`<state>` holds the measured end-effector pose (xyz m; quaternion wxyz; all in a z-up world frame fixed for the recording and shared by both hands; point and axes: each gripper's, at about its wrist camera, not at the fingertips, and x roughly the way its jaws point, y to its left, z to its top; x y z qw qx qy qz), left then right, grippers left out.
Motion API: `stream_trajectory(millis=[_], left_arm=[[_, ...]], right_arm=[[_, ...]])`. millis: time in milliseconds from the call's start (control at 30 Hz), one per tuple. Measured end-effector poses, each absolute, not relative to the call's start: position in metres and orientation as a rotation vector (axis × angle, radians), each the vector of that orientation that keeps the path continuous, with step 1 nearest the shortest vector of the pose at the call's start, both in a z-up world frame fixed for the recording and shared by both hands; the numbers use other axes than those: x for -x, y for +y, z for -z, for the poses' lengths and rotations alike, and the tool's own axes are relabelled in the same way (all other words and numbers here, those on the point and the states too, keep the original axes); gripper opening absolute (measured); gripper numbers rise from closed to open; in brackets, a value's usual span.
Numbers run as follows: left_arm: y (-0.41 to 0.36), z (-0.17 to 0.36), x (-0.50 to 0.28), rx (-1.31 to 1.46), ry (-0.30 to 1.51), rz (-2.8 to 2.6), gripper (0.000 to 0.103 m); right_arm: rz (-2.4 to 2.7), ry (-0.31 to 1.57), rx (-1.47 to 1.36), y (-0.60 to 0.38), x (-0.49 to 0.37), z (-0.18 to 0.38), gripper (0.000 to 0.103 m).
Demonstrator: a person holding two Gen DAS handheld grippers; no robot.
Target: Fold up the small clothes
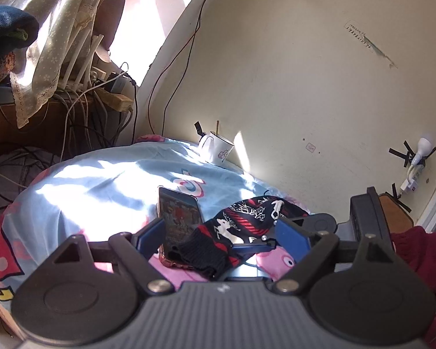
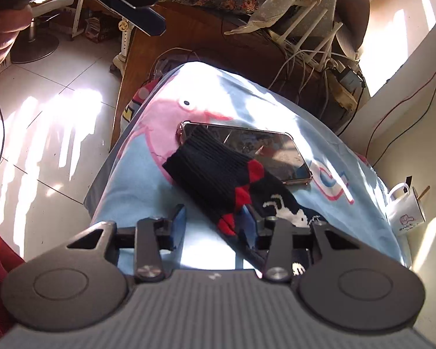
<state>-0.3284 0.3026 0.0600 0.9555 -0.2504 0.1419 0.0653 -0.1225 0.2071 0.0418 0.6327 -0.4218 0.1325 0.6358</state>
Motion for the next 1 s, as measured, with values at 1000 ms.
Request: stream_trajectory(millis=[1000], left_arm=[[0.265,-0.081,0.2,0.445,0.321,0.062,0.09]], right_arm=[[-0.741,0.302,-0.099,0.057,-0.161,-0.253,0.009]])
